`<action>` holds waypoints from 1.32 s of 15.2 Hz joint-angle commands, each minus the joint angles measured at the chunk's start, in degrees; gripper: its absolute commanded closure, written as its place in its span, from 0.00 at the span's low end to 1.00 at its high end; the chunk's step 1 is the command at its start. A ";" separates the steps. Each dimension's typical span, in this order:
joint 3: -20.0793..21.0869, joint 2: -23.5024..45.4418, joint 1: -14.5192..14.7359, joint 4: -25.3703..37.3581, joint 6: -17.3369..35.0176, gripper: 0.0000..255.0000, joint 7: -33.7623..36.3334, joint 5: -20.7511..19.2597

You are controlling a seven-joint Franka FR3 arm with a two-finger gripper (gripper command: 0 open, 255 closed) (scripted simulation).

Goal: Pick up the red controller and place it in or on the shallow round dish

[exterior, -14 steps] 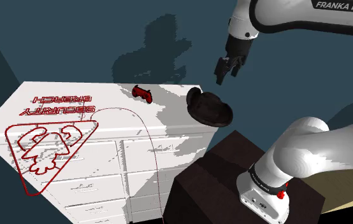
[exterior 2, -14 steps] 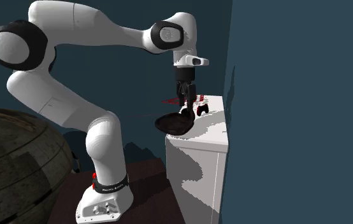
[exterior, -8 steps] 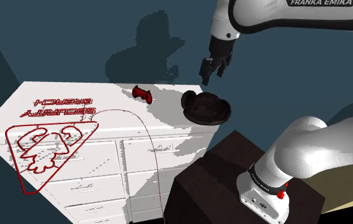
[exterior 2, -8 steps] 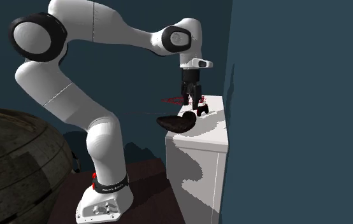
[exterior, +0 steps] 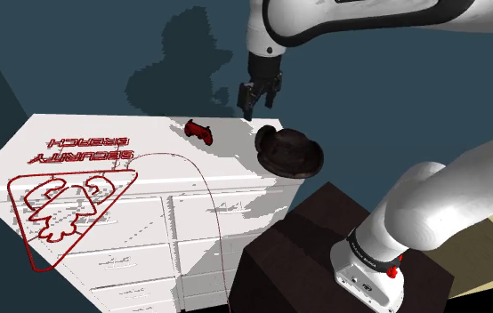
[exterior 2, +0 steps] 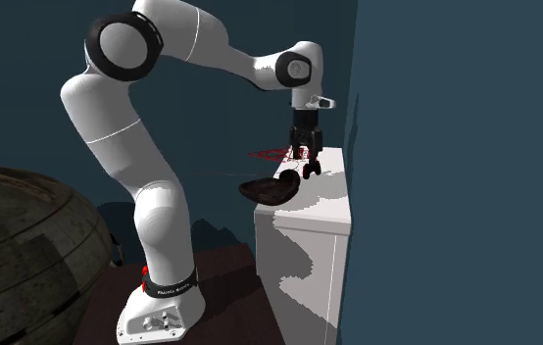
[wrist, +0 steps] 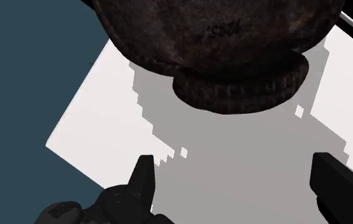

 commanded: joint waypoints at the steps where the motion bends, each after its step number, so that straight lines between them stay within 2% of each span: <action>1: 1.24 4.20 0.61 3.15 0.66 0.00 0.67 -0.05; 12: 6.68 26.28 4.81 23.62 -0.06 0.00 4.52 -3.35; 20: 6.52 26.74 4.72 18.32 5.68 0.00 4.71 -3.61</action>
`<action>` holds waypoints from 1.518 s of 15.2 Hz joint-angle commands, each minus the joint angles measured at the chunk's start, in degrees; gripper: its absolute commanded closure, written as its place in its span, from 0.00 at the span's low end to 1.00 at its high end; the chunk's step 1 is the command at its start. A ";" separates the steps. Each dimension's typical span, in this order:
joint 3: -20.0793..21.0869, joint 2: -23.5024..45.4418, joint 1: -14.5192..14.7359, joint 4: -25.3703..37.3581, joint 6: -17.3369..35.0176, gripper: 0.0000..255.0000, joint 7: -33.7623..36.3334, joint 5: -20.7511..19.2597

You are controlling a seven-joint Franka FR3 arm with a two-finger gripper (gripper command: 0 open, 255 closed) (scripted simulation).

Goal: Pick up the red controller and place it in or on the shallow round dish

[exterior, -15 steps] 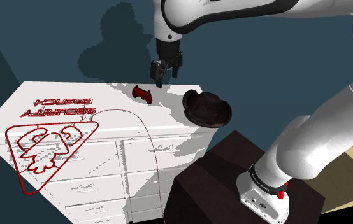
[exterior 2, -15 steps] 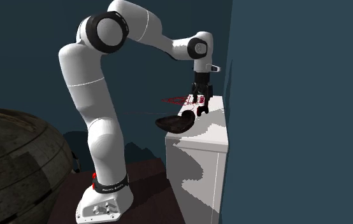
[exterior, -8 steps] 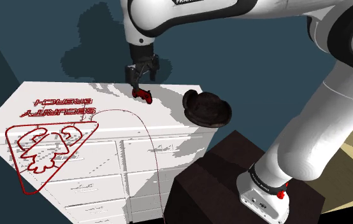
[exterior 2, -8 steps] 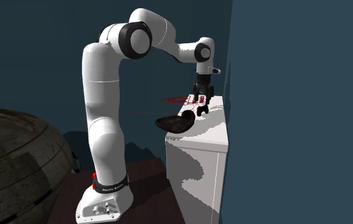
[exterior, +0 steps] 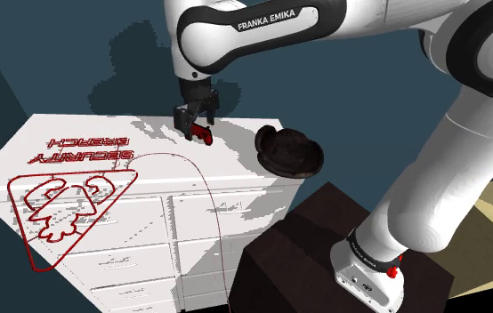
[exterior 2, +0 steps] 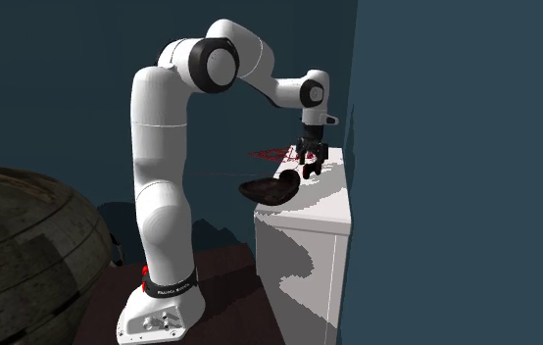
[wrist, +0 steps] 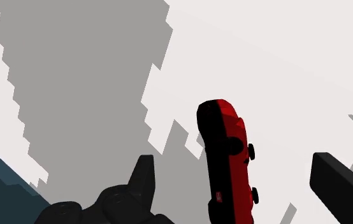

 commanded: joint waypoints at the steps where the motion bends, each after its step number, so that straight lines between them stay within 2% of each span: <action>1: 0.00 0.18 0.02 -0.38 0.58 0.00 0.07 -0.07; 7: 0.00 0.19 0.02 -0.37 0.57 0.00 0.07 -0.07; 8: 0.00 0.19 0.02 -0.37 0.57 1.00 0.07 -0.07; 17: 0.00 0.19 0.02 -0.37 0.58 1.00 0.07 -0.07; 23: 0.05 -0.81 -0.02 3.07 -3.80 1.00 -0.30 0.33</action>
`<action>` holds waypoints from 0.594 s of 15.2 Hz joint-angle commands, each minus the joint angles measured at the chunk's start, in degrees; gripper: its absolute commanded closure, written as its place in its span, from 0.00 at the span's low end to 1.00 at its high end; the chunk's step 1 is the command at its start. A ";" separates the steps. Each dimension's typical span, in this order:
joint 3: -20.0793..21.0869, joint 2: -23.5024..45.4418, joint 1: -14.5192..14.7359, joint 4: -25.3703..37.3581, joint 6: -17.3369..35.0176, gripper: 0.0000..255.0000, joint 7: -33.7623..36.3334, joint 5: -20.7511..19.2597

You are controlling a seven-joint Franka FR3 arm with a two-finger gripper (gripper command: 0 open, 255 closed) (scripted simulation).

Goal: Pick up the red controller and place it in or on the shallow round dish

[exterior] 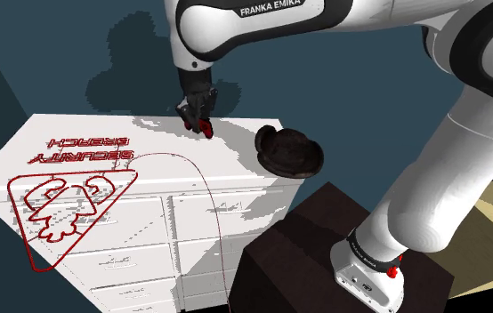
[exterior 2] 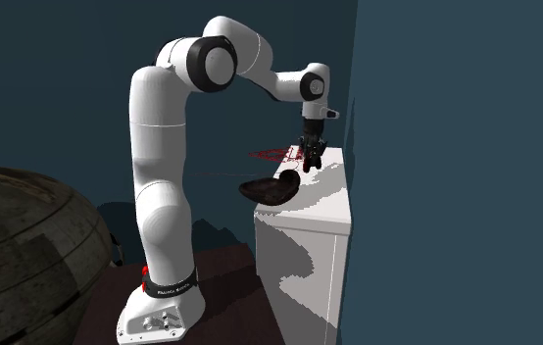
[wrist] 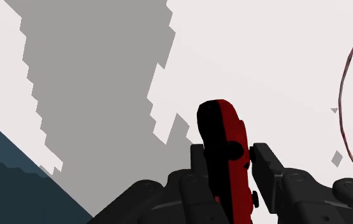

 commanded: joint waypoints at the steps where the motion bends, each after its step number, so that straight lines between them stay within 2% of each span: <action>1: 0.01 -0.25 0.00 1.31 -1.57 1.00 -0.11 0.11; 9: 0.07 -0.78 0.03 6.84 -7.59 1.00 -0.42 0.35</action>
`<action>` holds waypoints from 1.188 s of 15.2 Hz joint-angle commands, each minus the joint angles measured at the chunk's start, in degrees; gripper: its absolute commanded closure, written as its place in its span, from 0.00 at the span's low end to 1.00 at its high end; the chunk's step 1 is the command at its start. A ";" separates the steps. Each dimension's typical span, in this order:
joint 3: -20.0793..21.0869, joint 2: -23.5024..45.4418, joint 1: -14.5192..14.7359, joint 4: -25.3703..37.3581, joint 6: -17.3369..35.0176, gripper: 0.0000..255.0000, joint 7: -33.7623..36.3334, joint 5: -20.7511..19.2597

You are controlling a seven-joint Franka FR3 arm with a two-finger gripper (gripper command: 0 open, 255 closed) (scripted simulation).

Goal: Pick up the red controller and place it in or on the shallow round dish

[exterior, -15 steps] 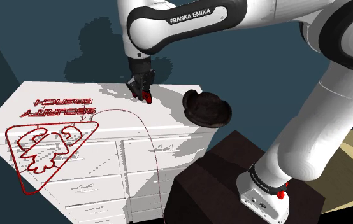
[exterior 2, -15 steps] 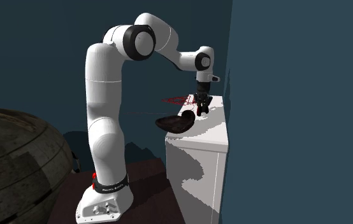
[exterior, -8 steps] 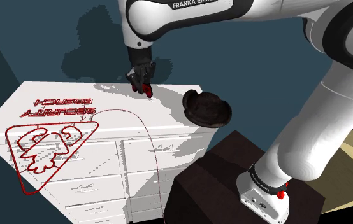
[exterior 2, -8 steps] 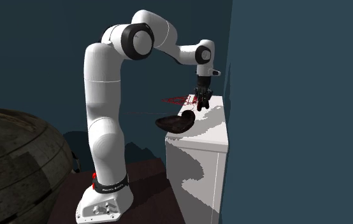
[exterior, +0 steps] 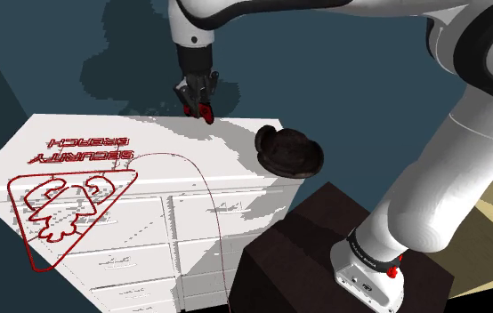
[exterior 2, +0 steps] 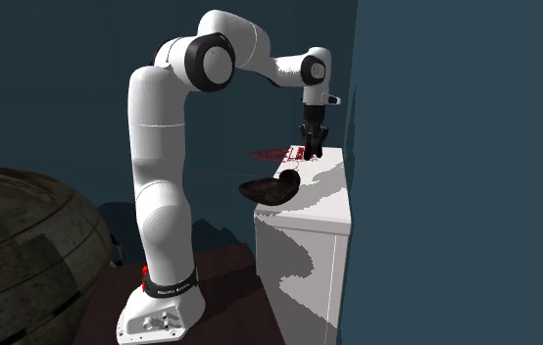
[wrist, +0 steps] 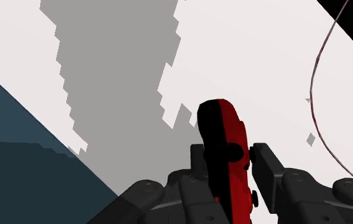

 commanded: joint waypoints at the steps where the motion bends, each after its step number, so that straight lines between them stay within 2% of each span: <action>1: 0.04 -0.15 0.03 1.37 -1.53 1.00 -0.03 0.06; 18: 0.33 1.88 0.59 16.49 -14.73 1.00 0.00 -0.52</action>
